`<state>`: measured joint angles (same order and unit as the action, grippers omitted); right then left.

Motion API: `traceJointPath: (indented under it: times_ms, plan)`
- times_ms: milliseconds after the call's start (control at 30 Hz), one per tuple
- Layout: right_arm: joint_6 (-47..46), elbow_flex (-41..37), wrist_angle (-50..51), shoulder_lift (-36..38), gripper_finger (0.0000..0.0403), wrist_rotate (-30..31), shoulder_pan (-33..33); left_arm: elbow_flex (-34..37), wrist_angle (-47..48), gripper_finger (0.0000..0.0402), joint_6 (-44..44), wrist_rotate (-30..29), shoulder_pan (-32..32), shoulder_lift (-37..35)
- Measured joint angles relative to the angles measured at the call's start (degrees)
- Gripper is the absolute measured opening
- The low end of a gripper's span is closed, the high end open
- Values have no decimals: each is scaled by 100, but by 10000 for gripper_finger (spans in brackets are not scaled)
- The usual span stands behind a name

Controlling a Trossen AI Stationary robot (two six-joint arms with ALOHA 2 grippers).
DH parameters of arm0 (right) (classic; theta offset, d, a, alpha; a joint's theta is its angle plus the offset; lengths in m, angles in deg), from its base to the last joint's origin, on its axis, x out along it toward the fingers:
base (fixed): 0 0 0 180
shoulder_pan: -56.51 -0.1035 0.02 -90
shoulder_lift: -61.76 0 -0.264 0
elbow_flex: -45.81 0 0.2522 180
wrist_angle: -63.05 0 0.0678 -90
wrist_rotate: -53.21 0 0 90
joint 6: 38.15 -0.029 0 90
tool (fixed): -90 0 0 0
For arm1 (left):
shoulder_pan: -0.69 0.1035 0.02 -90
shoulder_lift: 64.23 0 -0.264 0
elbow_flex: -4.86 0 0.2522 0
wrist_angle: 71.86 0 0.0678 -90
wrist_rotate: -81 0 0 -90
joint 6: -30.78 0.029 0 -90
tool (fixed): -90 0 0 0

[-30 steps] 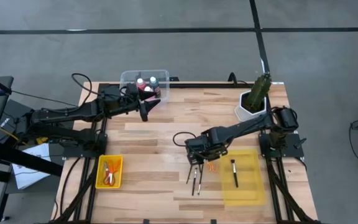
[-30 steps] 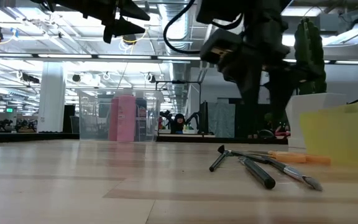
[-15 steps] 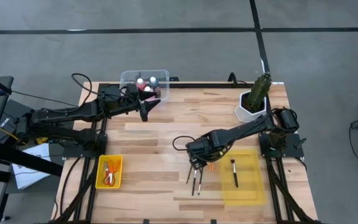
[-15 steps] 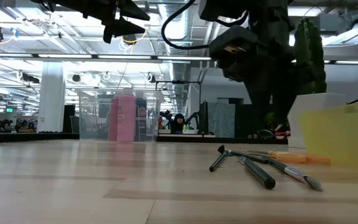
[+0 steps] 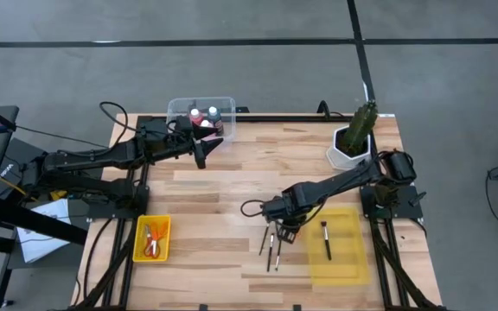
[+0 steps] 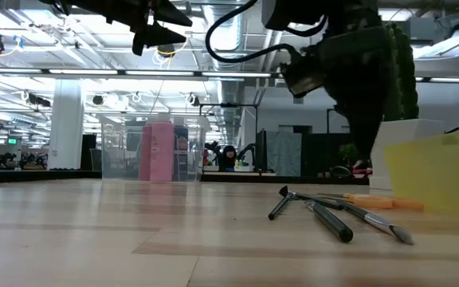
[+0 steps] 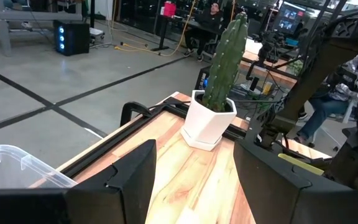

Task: Pick & Place Paint Supplies
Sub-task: Put the yellow scissors into the yellow basket

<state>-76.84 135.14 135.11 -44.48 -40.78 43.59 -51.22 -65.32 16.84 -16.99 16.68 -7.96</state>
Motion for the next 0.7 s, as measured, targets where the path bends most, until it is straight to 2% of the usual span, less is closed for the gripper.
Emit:
traceJointPath:
  times_ms: [333,467,700]
  plan:
    - [95,0,485,0,132,-266,155,0,-2,209,0,0,0,0]
    - [770,2,430,-38,132,-367,207,0,-2,209,0,-2,0,0]
    - [1886,3,868,-605,132,-670,222,0,-24,209,-2,-2,0,0]
